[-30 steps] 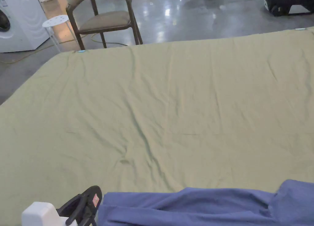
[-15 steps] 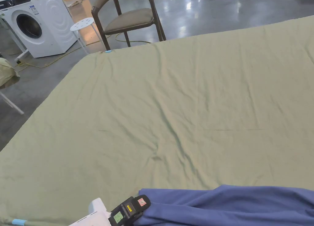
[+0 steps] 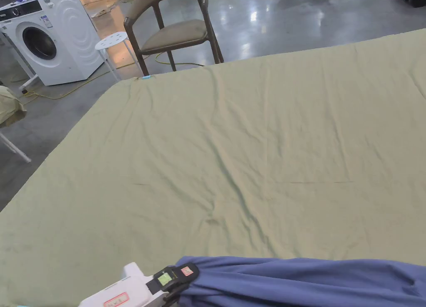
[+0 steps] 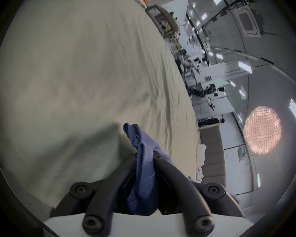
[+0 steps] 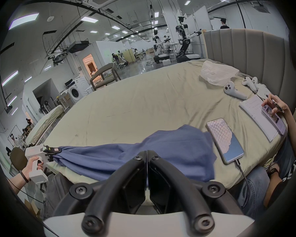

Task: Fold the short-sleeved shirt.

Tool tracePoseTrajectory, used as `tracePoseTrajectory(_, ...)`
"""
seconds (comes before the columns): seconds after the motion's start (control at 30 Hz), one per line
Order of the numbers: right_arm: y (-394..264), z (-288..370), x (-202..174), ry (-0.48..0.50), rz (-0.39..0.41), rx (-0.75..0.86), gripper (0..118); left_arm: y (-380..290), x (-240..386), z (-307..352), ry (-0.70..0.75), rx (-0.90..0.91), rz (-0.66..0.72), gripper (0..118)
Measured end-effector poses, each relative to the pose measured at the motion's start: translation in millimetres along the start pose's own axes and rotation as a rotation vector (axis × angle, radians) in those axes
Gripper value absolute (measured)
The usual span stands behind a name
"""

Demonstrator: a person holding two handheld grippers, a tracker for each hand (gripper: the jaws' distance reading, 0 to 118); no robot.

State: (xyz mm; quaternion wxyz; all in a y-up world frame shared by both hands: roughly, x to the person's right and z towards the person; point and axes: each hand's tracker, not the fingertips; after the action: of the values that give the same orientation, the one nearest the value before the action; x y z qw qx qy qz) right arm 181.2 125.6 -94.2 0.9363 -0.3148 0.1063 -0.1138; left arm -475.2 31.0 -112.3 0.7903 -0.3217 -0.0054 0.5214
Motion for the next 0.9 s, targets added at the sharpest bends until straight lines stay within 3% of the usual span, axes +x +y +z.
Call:
tracePoseTrajectory(0.13, 0.2, 1.5, 5.3, 0.004, -0.009, 0.006, 0, 34.3, 2.5, 53.0, 0.066, 0.105, -0.084, 0)
tracePoseTrajectory(0.27, -2.4, -0.4, 9.6, 0.010, -0.022, 0.007, 0, 57.8, 33.4, 96.5, 0.232, 0.141, -0.344, 0)
tracePoseTrajectory(0.37, -4.4, -1.0, 10.4, 0.017, -0.044, 0.005, 0, 49.4, 65.5, 102.4, 0.213, 0.154, -0.409, 0)
tracePoseTrajectory(0.47, -6.0, -0.6, 9.0, 0.023, -0.059, 0.009, 0, 7.2, 106.6, 80.4, 0.155, 0.123, -0.516, 0)
tracePoseTrajectory(0.6, -6.7, 5.1, 6.3, 0.026, -0.062, 0.020, 0, -62.3, 138.1, 23.5, 0.014, 0.021, -0.507, 0)
tracePoseTrajectory(0.7, -7.3, 11.3, 7.7, 0.024, -0.061, 0.026, 0, -113.6, 156.0, -32.2, 0.002, -0.141, -0.543, 0)
tracePoseTrajectory(0.77, -9.4, 15.9, 10.7, 0.019, -0.062, 0.029, 0, -144.2, 164.7, -66.8, 0.040, -0.225, -0.644, 0)
tracePoseTrajectory(0.9, -17.4, 22.7, 18.8, -0.001, -0.073, 0.024, 0, -175.2, 170.3, -103.7, 0.064, -0.262, -0.678, 2)
